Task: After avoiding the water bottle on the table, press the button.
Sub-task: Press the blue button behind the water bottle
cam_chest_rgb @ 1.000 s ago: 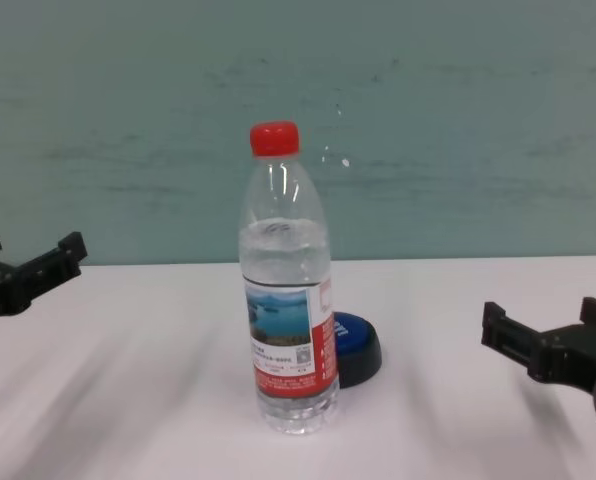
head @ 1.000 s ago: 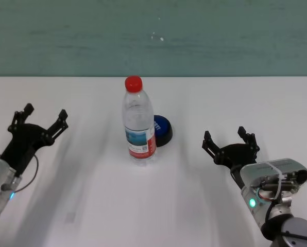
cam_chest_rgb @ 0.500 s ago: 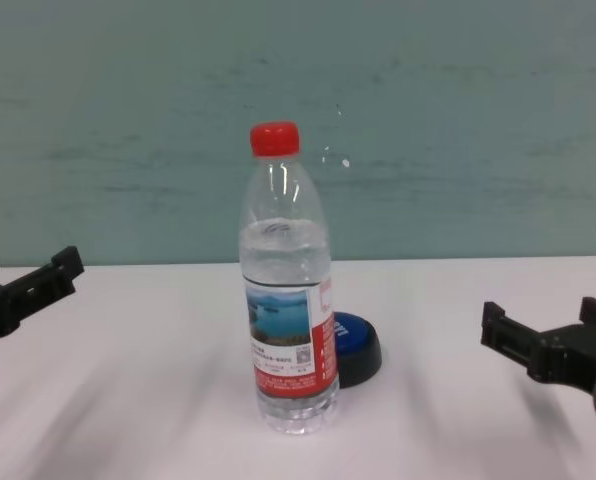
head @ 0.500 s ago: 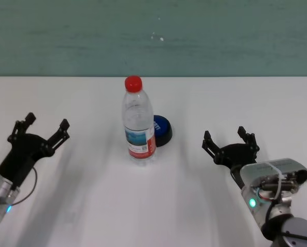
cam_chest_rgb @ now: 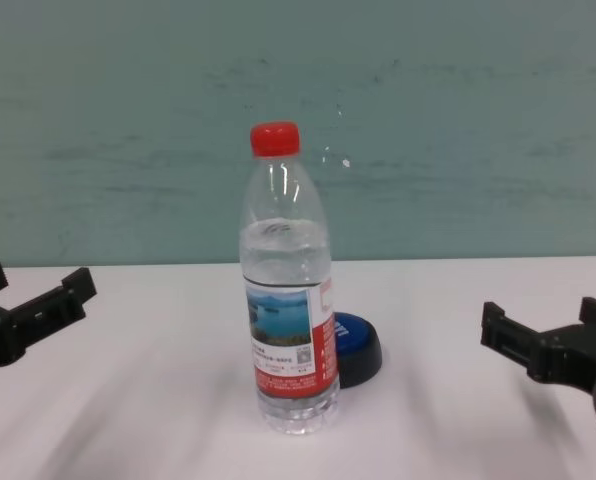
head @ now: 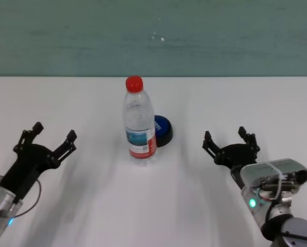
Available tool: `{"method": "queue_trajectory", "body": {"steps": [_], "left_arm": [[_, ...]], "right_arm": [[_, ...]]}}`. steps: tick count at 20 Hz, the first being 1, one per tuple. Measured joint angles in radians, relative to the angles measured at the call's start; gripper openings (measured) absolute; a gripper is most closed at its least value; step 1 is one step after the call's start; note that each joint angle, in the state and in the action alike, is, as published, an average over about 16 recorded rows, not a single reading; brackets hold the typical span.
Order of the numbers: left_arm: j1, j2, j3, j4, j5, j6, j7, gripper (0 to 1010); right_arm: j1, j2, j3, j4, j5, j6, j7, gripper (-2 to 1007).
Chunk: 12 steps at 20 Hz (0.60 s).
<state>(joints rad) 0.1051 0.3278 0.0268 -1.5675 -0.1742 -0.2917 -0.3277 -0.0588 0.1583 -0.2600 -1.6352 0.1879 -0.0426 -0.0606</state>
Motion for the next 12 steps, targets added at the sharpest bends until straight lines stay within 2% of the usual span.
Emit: {"method": "queue_trajectory", "body": {"steps": [12], "left_arm": [[0.037,-0.001,0.032,-0.037,0.013,-0.015,0.003,1010]], "right_arm": [[0.000,0.000,0.000,0.000,0.000,0.000,0.000,1004]]}}
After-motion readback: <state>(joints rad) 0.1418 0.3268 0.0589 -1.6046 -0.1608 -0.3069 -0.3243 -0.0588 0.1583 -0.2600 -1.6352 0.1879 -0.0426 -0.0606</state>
